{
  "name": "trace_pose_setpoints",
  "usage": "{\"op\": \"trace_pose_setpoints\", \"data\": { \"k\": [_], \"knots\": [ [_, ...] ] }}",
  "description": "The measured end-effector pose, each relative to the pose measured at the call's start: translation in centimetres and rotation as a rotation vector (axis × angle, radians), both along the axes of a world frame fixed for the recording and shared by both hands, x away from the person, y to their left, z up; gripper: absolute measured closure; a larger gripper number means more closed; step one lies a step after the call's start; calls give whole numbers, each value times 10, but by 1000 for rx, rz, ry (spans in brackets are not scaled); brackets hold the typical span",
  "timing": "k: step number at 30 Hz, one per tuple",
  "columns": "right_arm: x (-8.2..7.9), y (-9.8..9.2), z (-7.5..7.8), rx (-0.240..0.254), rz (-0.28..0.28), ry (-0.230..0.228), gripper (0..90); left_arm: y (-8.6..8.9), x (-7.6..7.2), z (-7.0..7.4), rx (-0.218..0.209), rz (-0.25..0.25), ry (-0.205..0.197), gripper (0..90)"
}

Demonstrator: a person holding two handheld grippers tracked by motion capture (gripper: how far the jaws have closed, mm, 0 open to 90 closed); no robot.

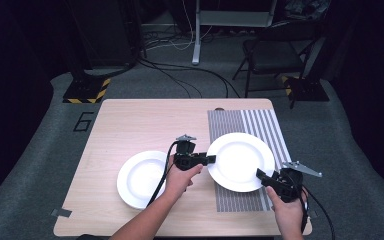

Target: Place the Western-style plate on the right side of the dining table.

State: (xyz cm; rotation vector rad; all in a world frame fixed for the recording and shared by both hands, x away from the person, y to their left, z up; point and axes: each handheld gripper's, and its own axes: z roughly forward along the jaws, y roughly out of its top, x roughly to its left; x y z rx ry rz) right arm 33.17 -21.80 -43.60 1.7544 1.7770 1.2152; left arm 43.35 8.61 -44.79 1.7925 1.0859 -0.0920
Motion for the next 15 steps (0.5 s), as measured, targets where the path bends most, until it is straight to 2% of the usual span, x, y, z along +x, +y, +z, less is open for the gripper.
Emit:
{"op": "trace_pose_setpoints", "data": {
  "k": [9, 15],
  "knots": [
    [-2, -12, -9, -12, -16, 15, 507, -14, 1, -7, 22, -18, -4, 599],
    [0, -16, -13, -8, -25, 19, 508, -19, 3, -11, 20, -12, -2, 600]
  ]
}}
